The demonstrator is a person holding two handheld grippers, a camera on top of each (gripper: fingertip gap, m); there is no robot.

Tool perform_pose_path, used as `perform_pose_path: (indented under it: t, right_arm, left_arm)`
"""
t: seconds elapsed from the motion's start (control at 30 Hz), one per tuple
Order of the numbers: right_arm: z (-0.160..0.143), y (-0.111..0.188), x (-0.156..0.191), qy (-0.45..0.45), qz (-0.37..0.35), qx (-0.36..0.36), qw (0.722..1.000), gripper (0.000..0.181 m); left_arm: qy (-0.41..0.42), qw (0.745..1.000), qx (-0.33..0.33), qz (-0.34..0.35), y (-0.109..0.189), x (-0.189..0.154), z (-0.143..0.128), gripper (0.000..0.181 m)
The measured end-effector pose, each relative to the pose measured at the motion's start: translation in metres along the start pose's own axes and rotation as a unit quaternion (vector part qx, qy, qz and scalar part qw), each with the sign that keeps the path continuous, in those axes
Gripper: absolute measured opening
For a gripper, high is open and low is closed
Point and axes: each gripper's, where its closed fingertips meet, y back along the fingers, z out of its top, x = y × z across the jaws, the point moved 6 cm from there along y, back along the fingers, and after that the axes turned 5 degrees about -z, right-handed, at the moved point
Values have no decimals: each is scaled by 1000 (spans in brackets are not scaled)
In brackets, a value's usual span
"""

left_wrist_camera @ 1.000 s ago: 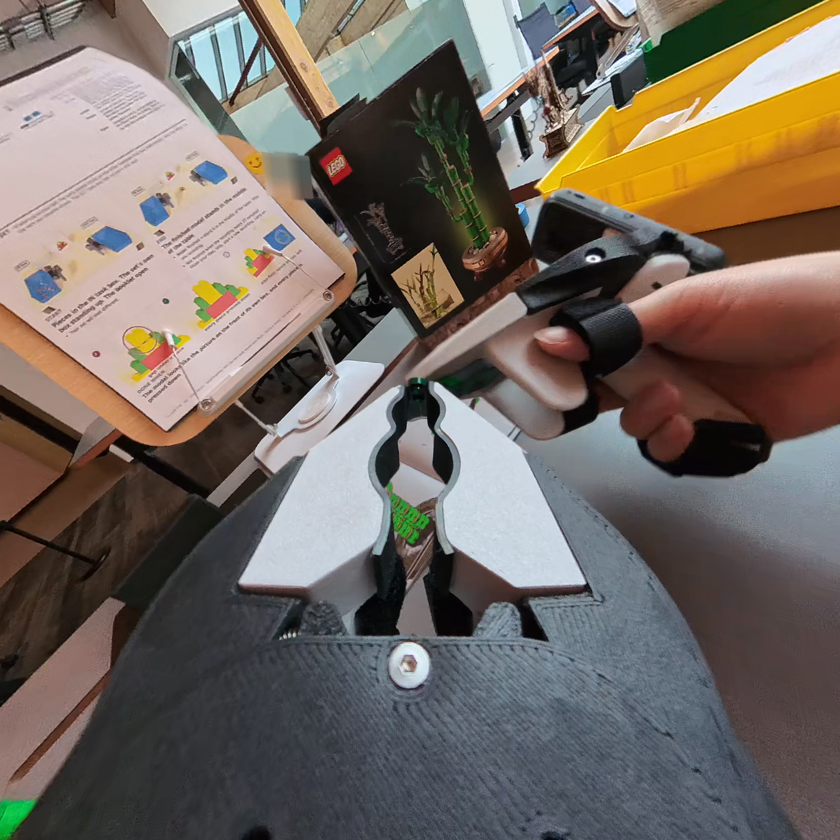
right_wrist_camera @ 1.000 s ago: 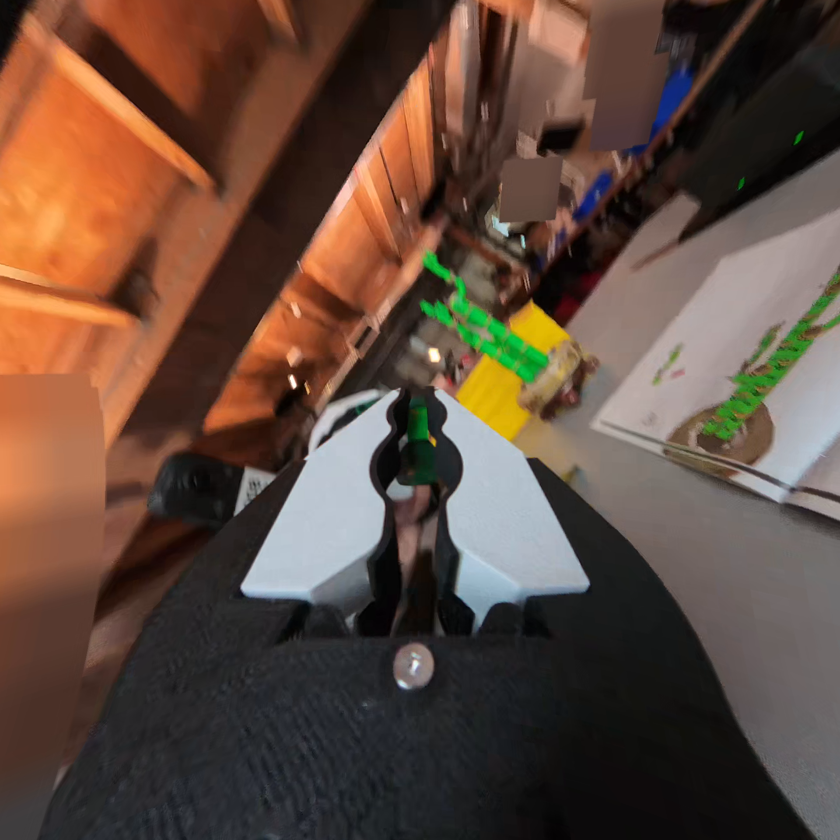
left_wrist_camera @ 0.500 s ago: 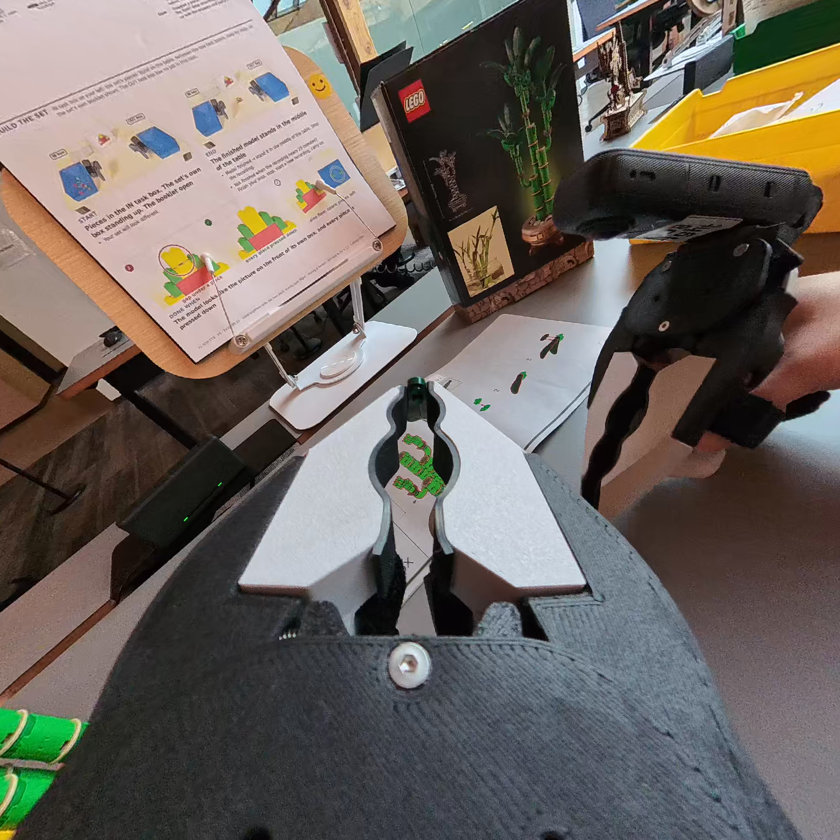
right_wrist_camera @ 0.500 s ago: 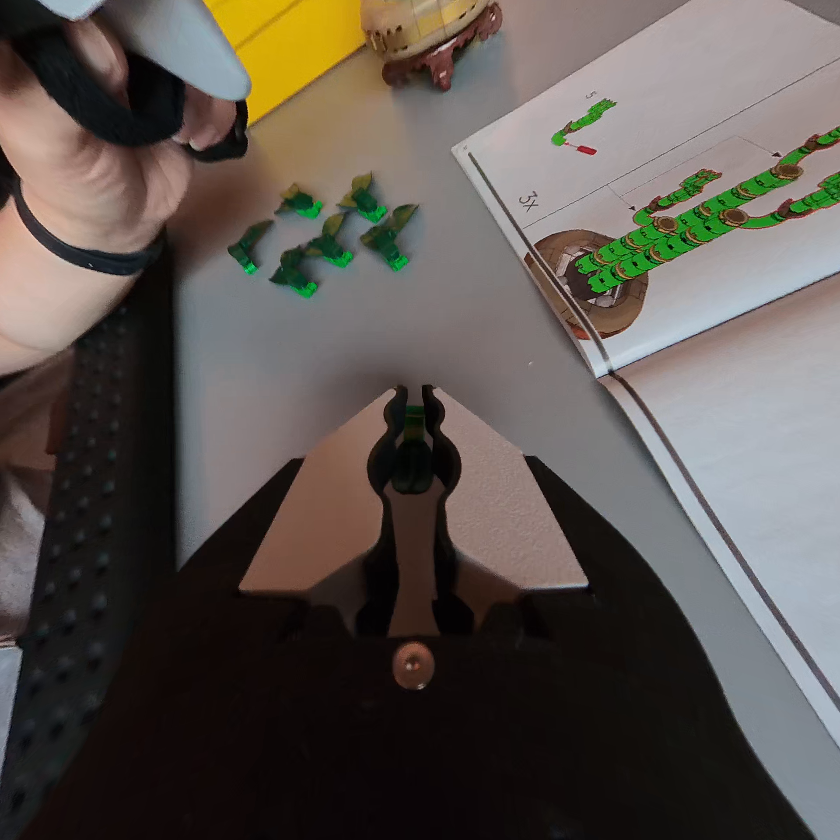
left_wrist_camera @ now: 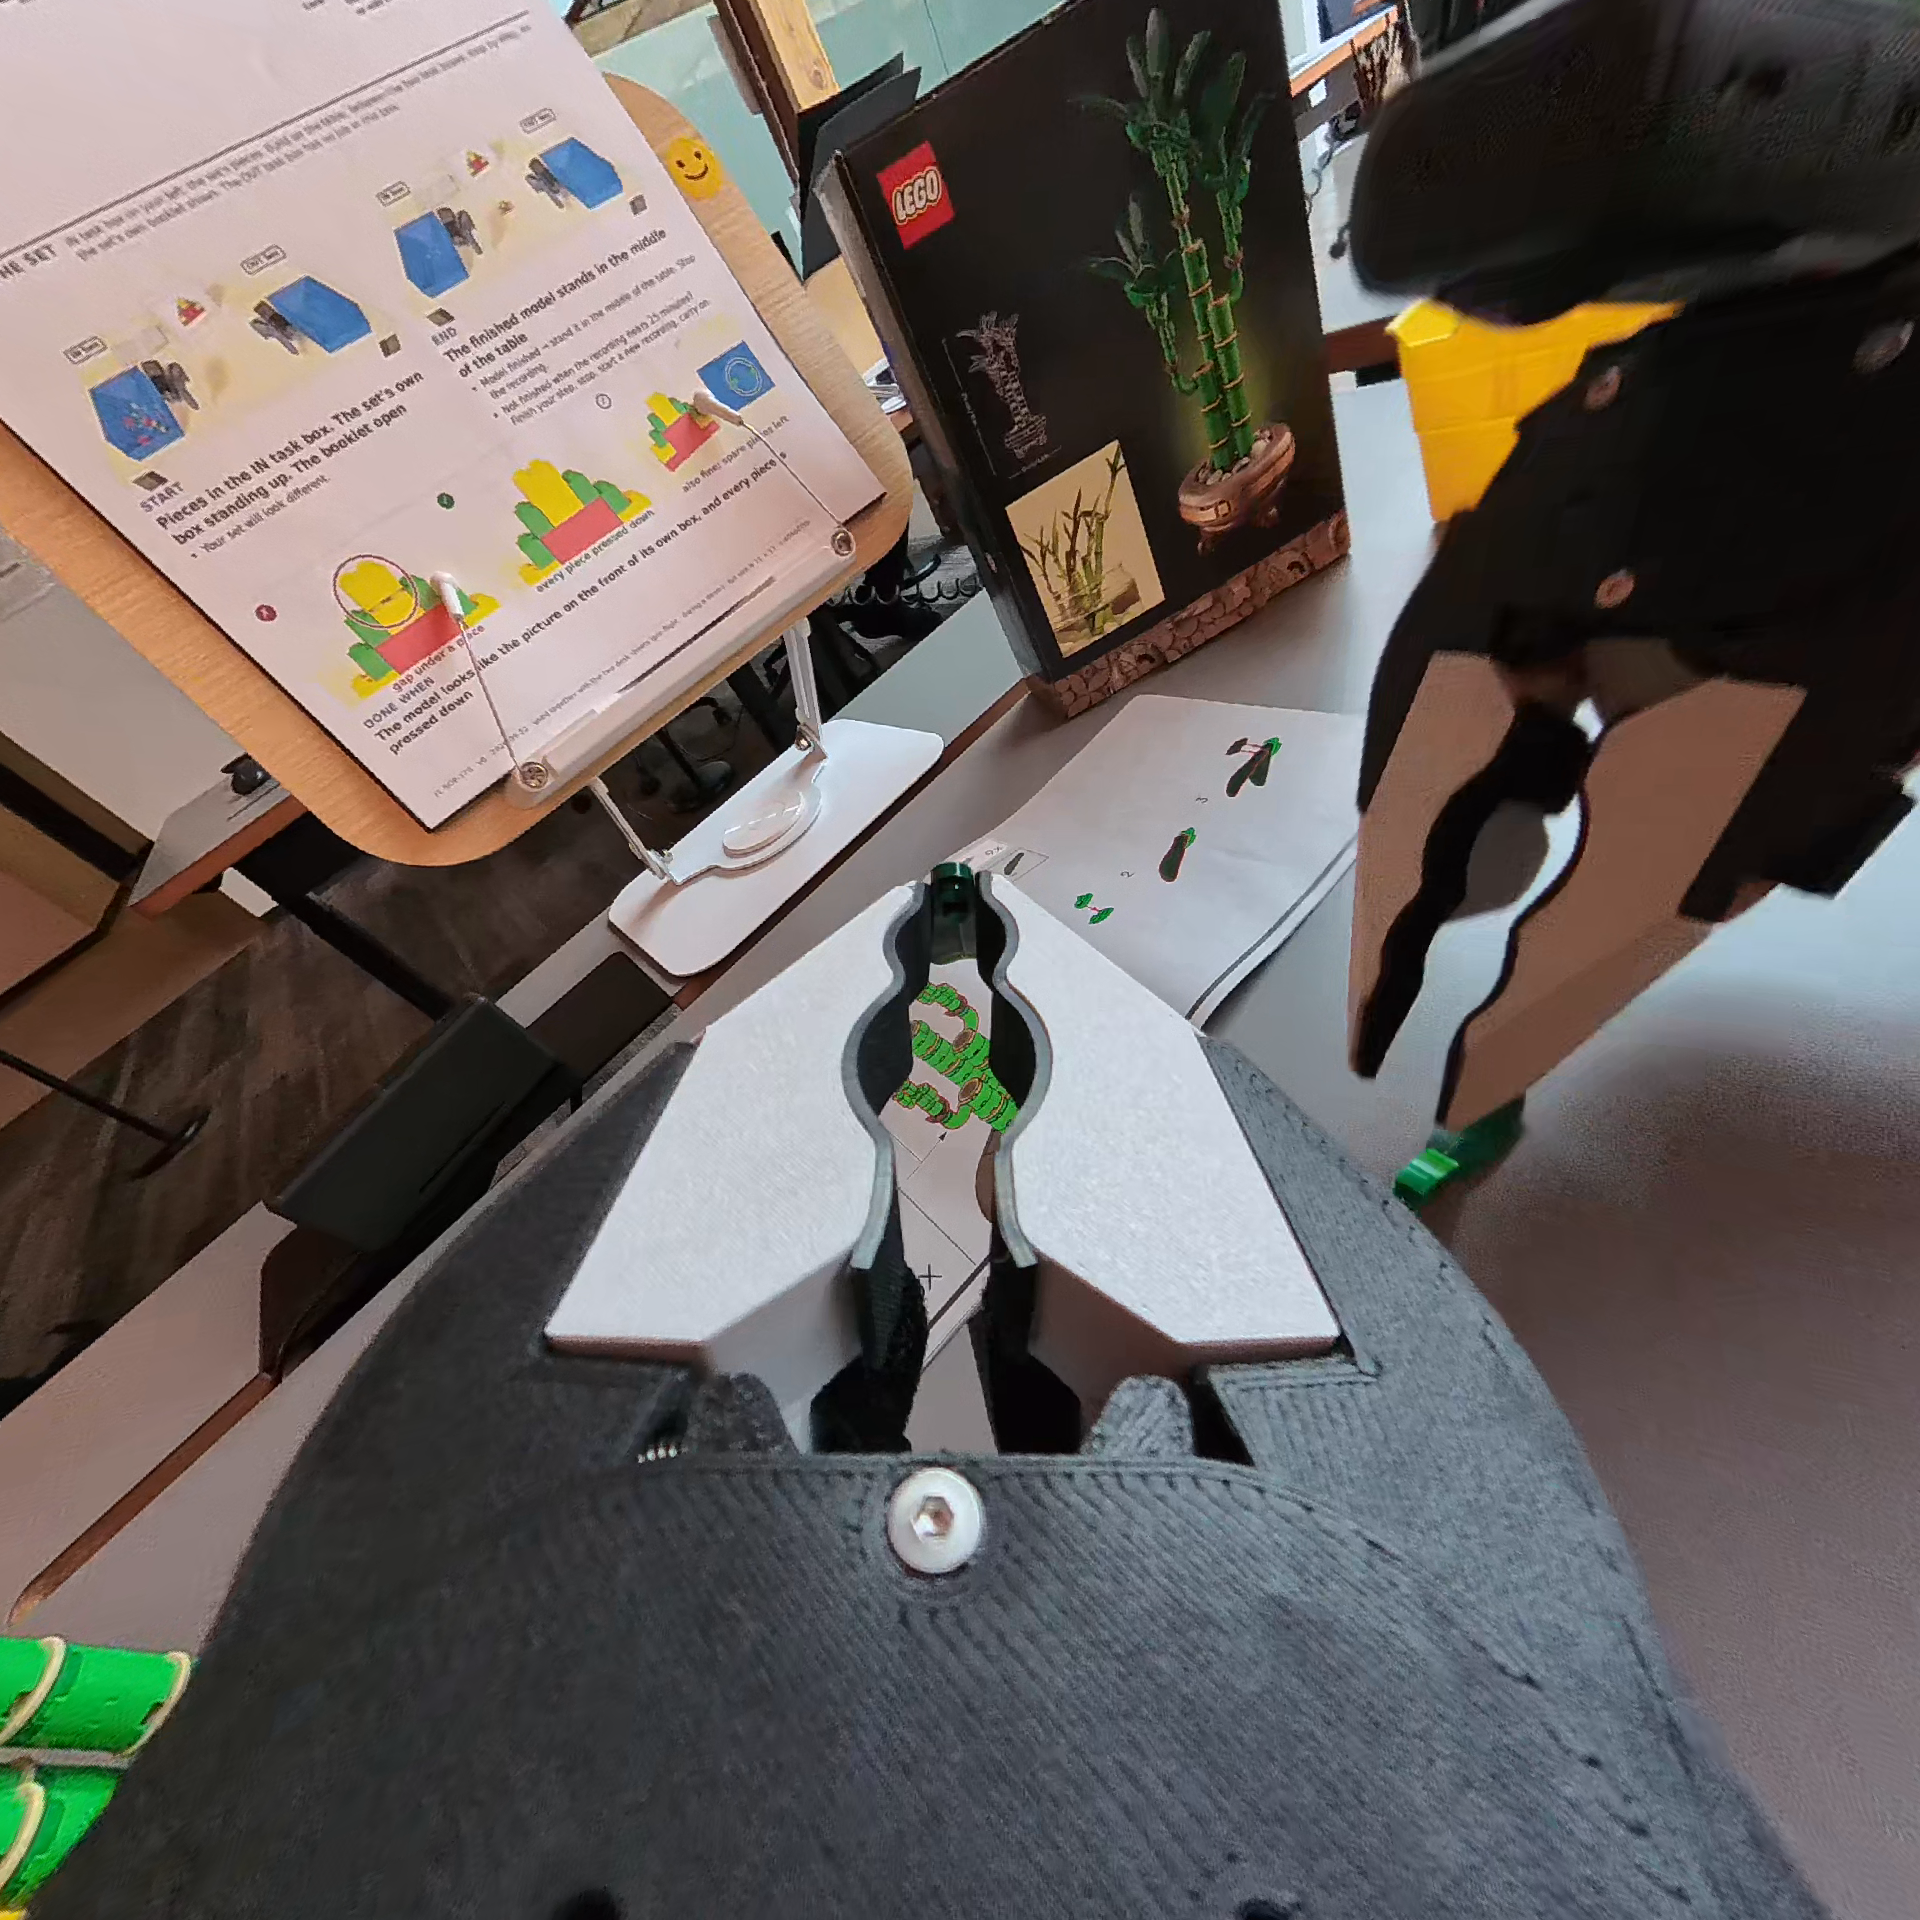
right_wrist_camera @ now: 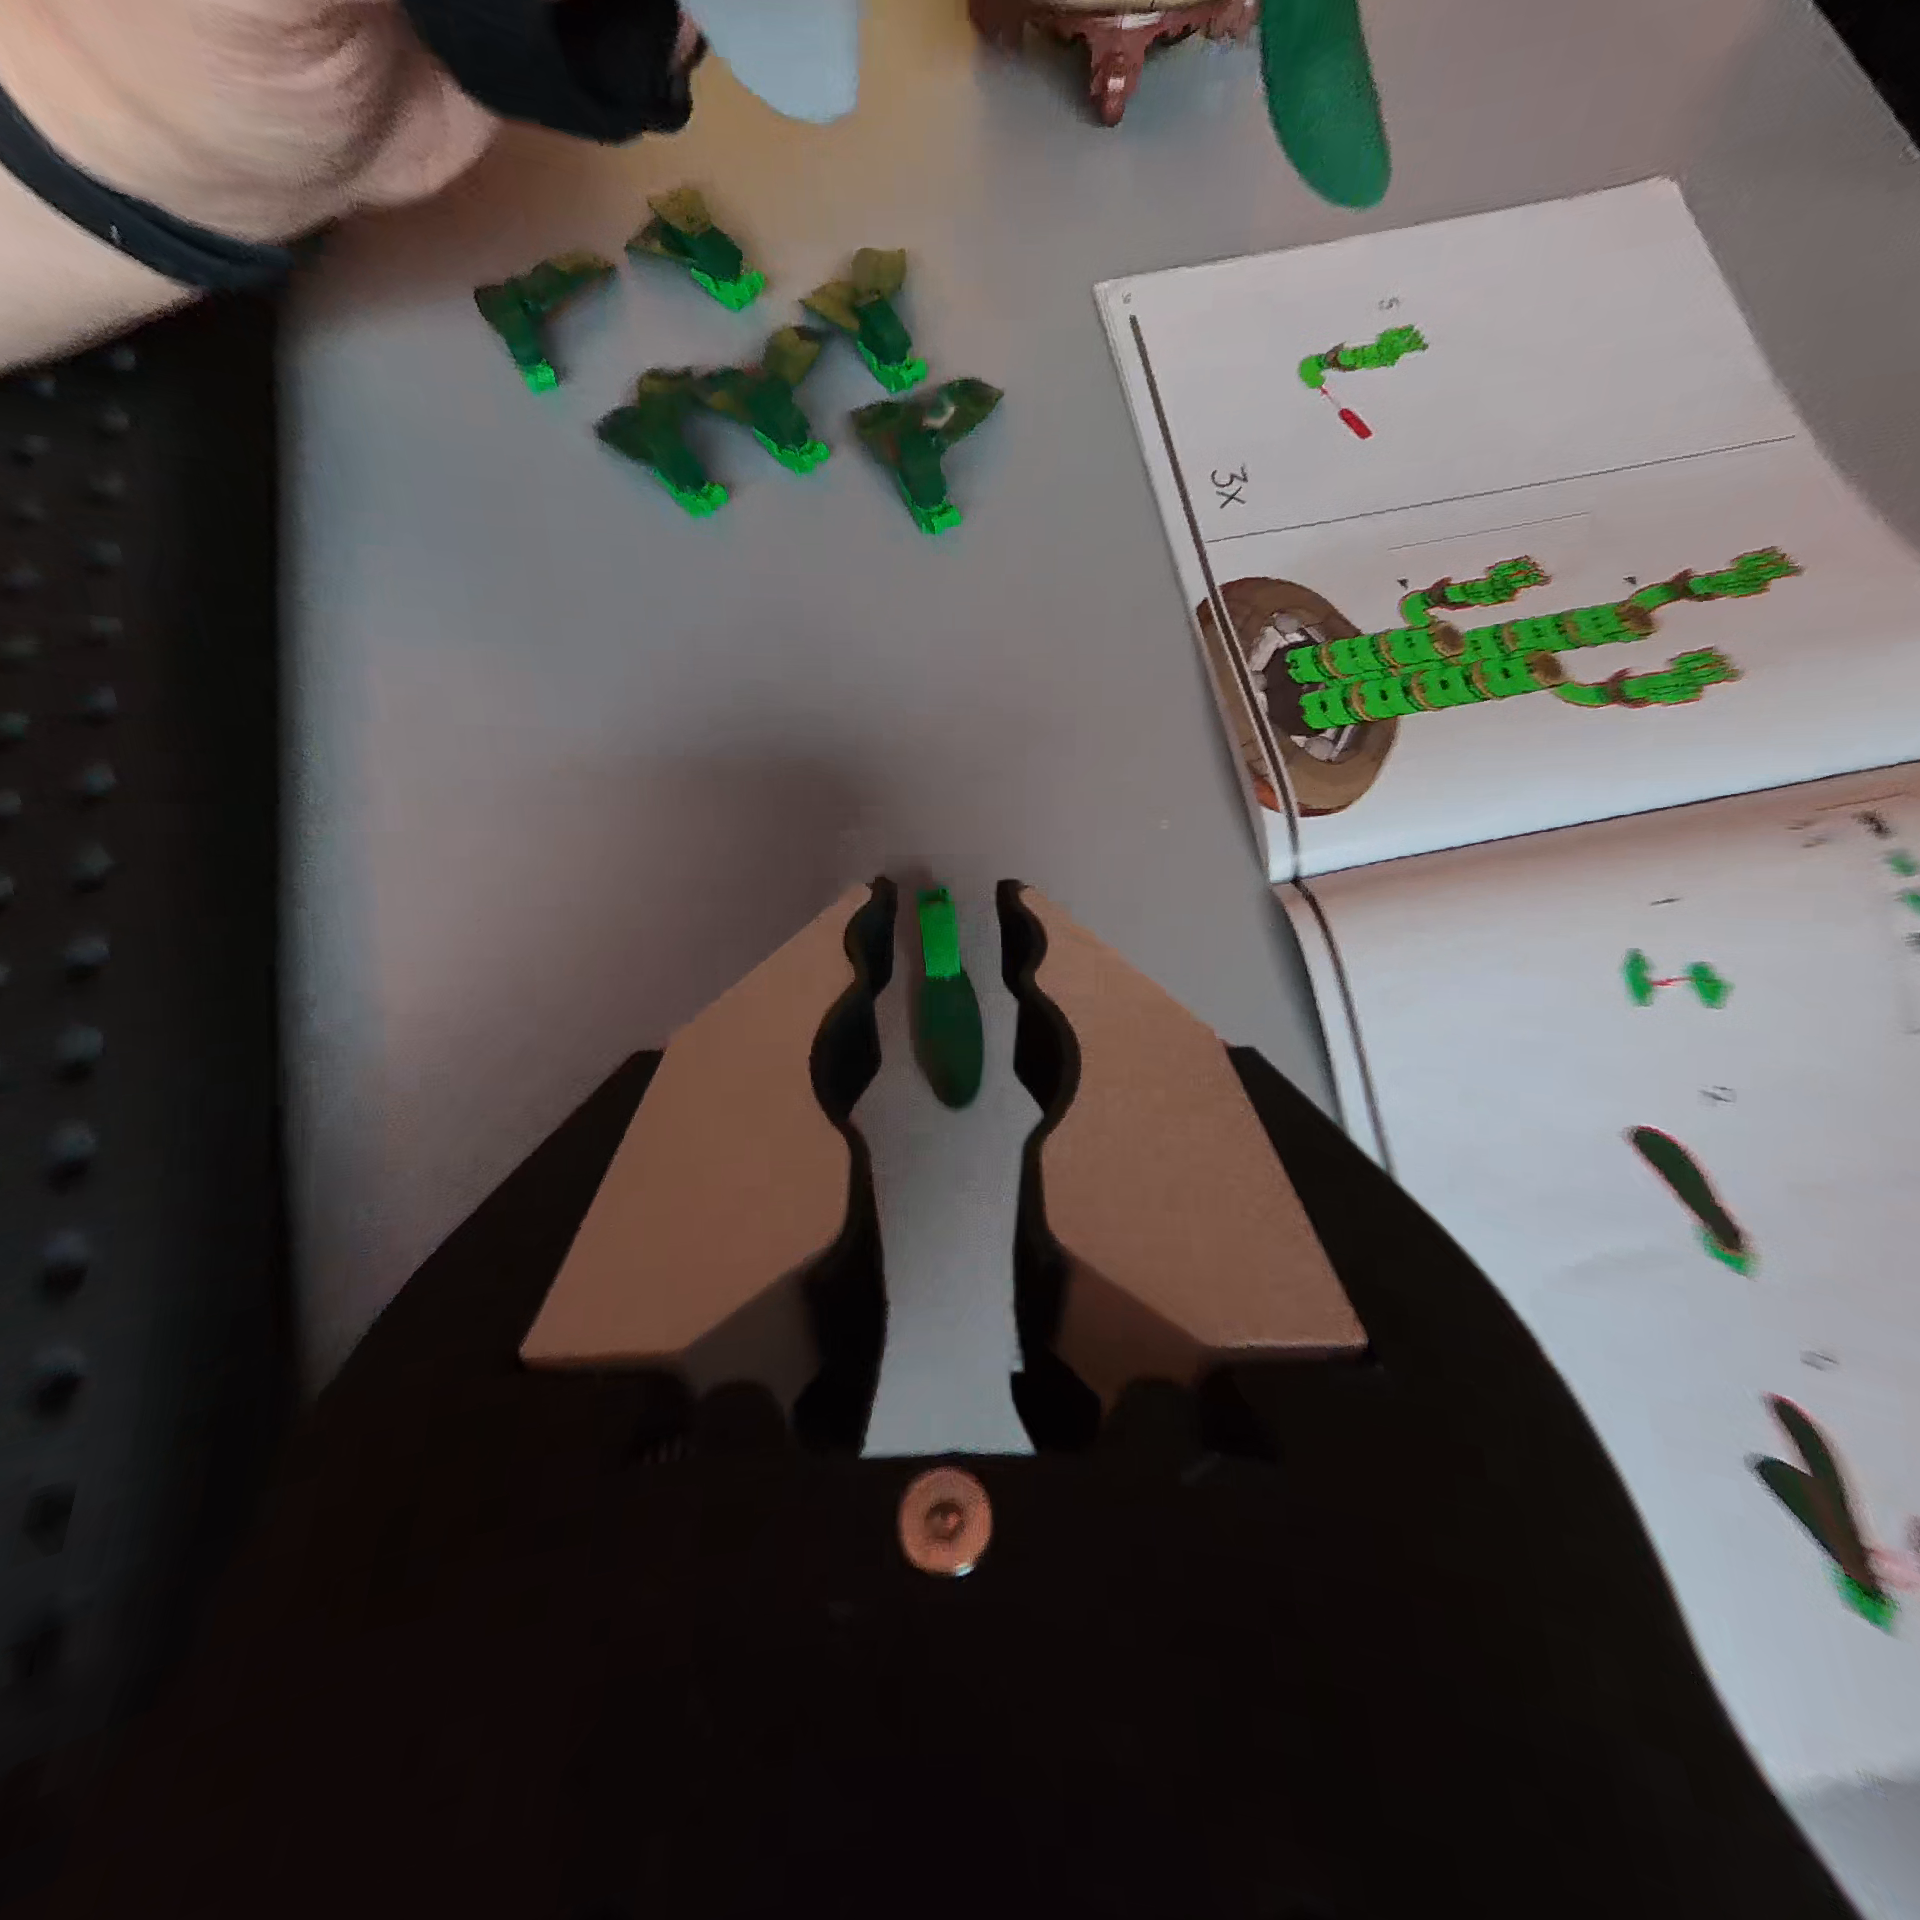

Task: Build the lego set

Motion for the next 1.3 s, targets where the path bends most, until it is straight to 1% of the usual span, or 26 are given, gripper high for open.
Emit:
perform_pose_path:
  t: [0.03,0.07,0.13,0.23,0.37,0.43,0.63,0.73,0.8,0.9,0.97,1.0,1.03,1.07,1.1,1.13,1.17,1.2,1.23,1.3]
  right_arm:
    - [2,6,0,18,0,24,1000,19]
    - [5,9,2,36,16,48,998,20]
    - [10,7,5,57,30,93,994,21]
    - [12,-9,6,75,35,155,984,21]
    - [3,-29,8,85,57,220,970,22]
    - [1,-33,5,103,41,231,967,21]
    - [1,-35,2,103,49,244,963,15]
    - [1,-36,4,103,57,240,964,14]
    - [-1,-37,4,107,54,246,962,9]
    - [-3,-38,3,111,48,248,961,6]
    - [6,-33,2,116,50,210,970,6]
    - [16,-26,-1,115,53,156,980,6]
    - [29,-16,-6,98,56,80,990,5]
    - [40,-1,-14,61,67,0,996,5]
    - [48,15,-22,11,88,-75,993,5]
    - [54,32,-30,-45,121,-153,980,5]
    - [57,47,-36,-104,162,-229,954,5]
    - [56,59,-43,-164,198,-289,922,5]
    - [53,65,-48,-222,224,-328,890,5]
    - [49,74,-50,-312,285,-371,827,4]
  left_arm:
    - [1,1000,1,0,0,1,0,6]
    - [2,1000,1,2,1,2,0,6]
    - [1,1000,2,6,2,5,0,6]
    - [3,1000,1,19,6,12,0,6]
    - [18,999,-6,32,13,23,1,6]
    - [23,999,-8,35,15,27,1,6]
    - [26,999,-5,37,15,31,-2,6]
    - [26,999,-3,37,14,31,-3,6]
    - [26,999,-3,38,14,31,-3,6]
    - [26,999,-3,38,14,32,-3,6]
    - [26,999,-2,37,14,32,-3,6]
    - [28,999,-1,34,15,32,-3,6]
    - [34,999,-4,25,15,32,-3,6]
    - [43,999,-10,5,15,30,-2,6]
    - [52,998,-20,-27,15,26,0,6]
    - [59,996,-34,-60,15,21,3,6]
    - [61,993,-50,-86,16,16,6,6]
    - [55,991,-63,-105,17,12,9,6]
    - [41,990,-72,-113,17,8,12,6]
    - [-4,990,-85,-115,17,-3,15,6]
